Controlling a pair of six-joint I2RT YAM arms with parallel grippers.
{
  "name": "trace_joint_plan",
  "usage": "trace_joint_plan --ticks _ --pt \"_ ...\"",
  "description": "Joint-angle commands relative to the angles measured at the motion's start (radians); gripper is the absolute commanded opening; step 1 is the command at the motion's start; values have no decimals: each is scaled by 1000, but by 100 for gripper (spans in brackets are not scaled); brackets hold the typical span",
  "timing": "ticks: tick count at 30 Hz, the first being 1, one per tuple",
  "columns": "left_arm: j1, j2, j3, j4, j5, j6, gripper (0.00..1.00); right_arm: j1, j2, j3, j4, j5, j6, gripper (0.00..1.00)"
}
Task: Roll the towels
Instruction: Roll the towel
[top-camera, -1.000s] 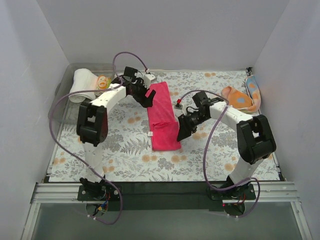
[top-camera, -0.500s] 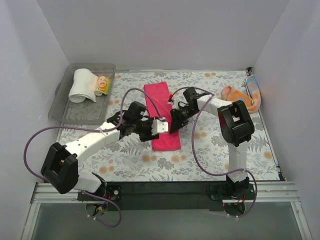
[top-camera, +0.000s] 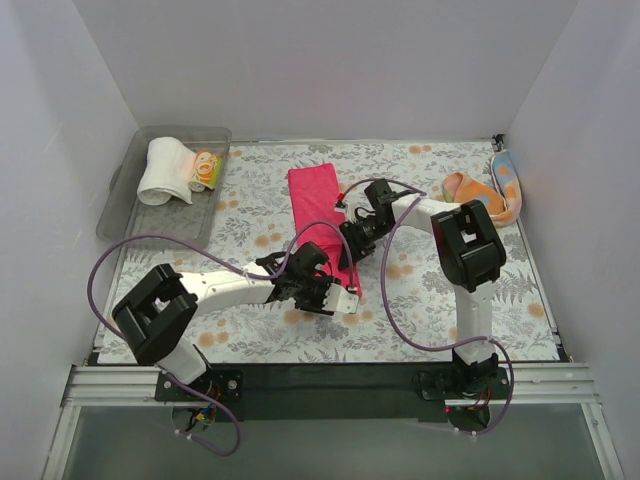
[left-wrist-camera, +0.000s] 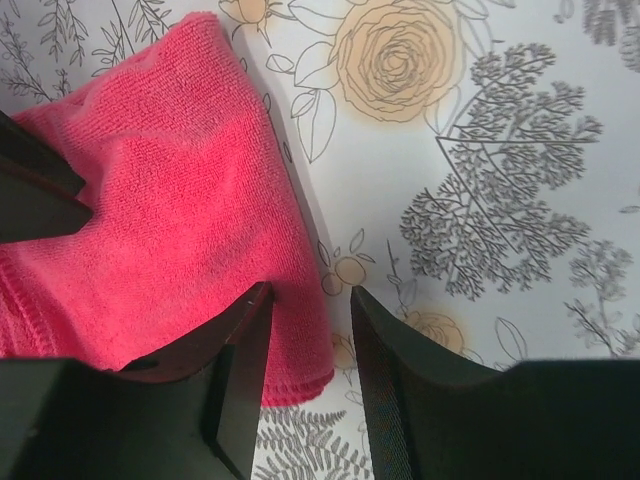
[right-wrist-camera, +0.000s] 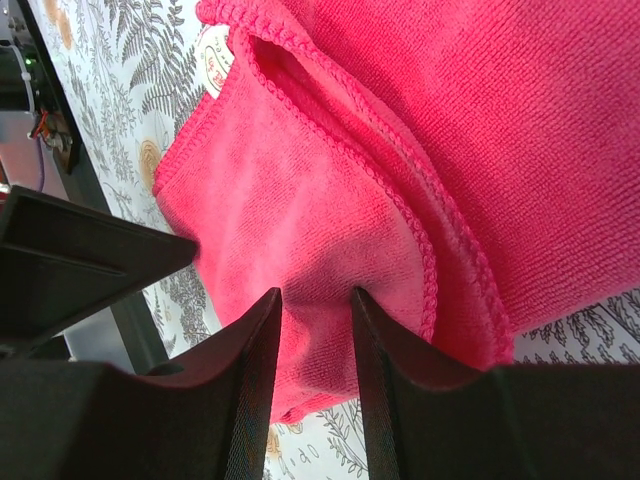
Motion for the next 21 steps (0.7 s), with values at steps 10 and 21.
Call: trace_joint_plan --ticks 10,21 --pt "-10 32 12 -33 32 24 6 14 -49 -116 -5 87 -46 33" --pt "30 -4 127 -392 319 -15 0 -6 -309 -173 -49 81 -76 51"
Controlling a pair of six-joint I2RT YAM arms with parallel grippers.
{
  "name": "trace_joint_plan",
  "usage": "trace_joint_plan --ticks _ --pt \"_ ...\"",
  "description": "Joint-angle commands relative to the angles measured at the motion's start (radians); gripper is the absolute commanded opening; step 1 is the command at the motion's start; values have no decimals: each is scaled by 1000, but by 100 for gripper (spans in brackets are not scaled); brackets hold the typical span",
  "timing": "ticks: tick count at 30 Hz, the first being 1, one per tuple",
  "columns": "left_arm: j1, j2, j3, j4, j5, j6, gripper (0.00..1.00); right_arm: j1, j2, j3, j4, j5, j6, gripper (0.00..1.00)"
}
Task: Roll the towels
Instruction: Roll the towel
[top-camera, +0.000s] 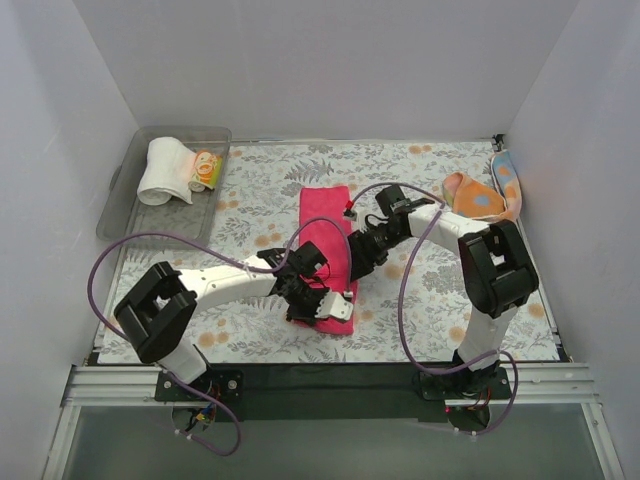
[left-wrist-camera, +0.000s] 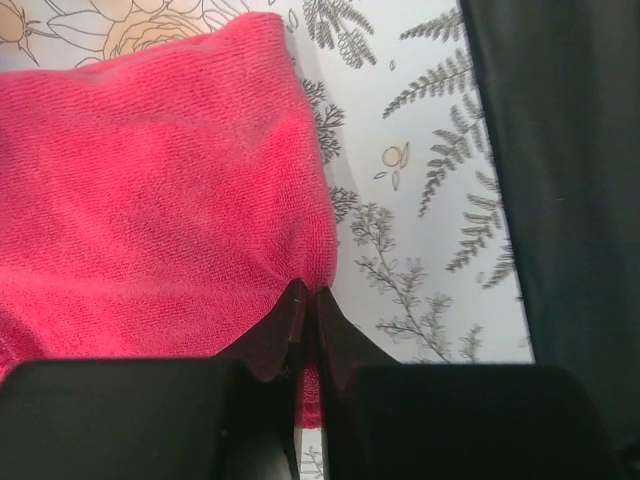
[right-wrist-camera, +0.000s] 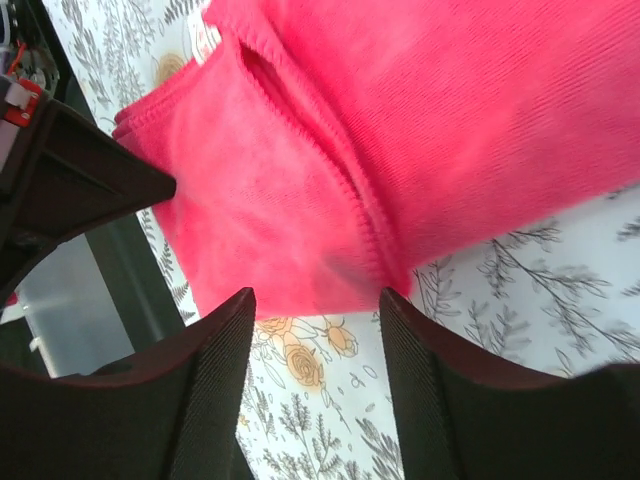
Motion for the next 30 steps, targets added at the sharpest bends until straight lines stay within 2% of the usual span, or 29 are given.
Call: trace_joint_plan --ticks 1,4,9,17,21,24,28,30 --pt "46 -9 93 -135 155 -37 0 -33 -69 70 -58 16 -40 55" --pt "98 52 197 -209 204 -46 0 -60 -86 95 -72 16 -45 59" --pt "198 167 386 -290 268 -31 0 -94 -111 138 -130 -8 -76 60" --pt "328 348 490 -292 298 -58 0 -94 -158 92 -163 -72 -102 58" --pt "349 387 495 -258 281 -74 0 -93 -163 83 -163 -109 -105 58" --pt "359 416 510 -240 288 -103 0 -78 -152 90 -160 -138 -100 54" --pt "365 427 510 -220 282 -124 0 -45 -116 102 -143 -195 -71 41" --pt "365 428 509 -217 278 -134 0 -38 -96 106 -111 -246 -24 40"
